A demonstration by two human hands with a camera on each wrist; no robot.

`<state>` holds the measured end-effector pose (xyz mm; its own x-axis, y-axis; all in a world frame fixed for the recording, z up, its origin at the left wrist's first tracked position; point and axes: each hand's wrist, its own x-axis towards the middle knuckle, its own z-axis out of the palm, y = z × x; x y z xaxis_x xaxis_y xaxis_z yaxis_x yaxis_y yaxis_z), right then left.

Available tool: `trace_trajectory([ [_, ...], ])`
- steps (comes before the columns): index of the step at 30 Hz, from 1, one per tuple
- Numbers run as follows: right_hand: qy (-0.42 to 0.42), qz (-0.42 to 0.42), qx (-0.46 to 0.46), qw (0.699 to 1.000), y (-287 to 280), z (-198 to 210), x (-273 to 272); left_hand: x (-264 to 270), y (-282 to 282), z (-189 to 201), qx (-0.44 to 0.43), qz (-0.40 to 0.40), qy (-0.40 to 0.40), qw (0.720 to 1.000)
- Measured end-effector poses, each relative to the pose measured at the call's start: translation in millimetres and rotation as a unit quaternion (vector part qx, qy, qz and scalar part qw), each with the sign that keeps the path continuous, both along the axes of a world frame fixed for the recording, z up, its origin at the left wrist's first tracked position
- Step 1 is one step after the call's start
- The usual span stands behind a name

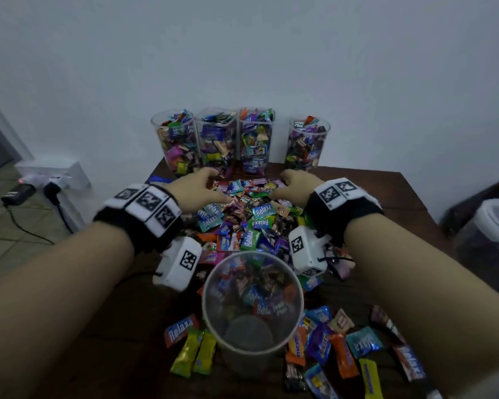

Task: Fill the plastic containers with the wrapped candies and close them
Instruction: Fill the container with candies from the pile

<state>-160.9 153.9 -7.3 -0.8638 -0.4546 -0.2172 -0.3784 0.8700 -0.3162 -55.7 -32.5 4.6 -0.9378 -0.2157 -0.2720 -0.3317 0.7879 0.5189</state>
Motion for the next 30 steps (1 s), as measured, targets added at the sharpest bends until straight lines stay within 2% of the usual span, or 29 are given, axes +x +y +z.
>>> trace_trajectory([
  [7,-0.030,0.021,0.052,0.998,-38,-12,-28,-63,1,-23,-0.128,-0.007,-0.081,0.988],
  [13,-0.058,0.011,0.034,0.998,-58,-24,-38,-84,-1,-36,-0.148,0.008,-0.124,0.981],
  [20,-0.136,0.015,0.040,0.990,-67,-23,-40,-89,12,-42,-0.205,-0.042,-0.142,0.967],
  [23,-0.095,0.034,0.038,0.994,-60,-21,-32,-86,17,-45,-0.233,-0.069,-0.137,0.960],
  [30,-0.105,0.080,0.106,0.986,-40,-5,-3,-66,28,-48,-0.254,-0.109,-0.142,0.950],
])
